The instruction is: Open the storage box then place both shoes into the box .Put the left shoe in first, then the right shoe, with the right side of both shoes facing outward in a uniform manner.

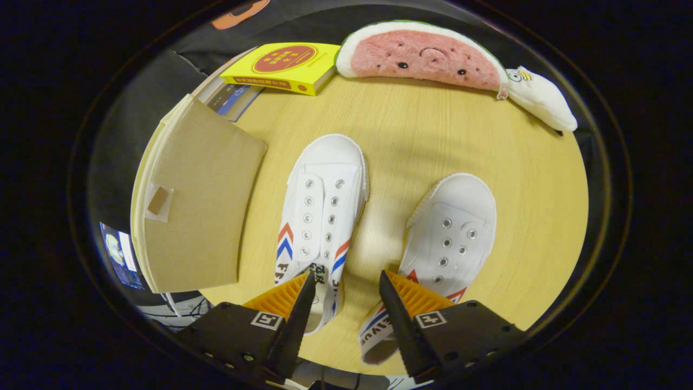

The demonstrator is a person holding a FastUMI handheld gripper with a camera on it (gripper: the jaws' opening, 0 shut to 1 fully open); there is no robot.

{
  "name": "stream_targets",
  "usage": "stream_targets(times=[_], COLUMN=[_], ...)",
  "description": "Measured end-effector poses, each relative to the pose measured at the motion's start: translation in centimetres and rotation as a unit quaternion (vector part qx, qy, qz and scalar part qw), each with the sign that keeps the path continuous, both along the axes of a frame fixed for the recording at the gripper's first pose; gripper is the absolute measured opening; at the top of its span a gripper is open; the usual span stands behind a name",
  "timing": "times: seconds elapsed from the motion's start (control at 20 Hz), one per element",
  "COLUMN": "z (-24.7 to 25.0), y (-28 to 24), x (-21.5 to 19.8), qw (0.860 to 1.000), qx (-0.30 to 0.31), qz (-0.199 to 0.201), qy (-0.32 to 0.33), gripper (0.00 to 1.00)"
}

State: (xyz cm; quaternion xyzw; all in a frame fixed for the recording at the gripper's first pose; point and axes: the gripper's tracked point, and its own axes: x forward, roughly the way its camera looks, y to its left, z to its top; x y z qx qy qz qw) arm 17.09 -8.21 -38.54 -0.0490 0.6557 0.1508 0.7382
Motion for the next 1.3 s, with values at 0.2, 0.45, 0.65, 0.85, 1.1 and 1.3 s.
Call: stream_targets(times=[0.2,0.45,0.65,0.85,1.1,1.3], z=[-1.9,-1.4,-1.3,-0.5,4.6,11.2], y=[0.2,1.9,2.1,3.0,5.7,10.2], x=[0.6,-0.7,-1.0,-1.5,-3.5,-4.3], qw=[0.999,0.999,0.997,0.995,0.990,0.980], qx=[-0.028,0.020,0.070,0.081,0.116,0.159], qz=[0.035,0.028,-0.014,-0.044,-0.060,-0.084], qy=[-0.023,-0.020,-0.005,-0.025,-0.058,-0.083], gripper=[0.55,0.10,0.01,0.00,0.00,0.00])
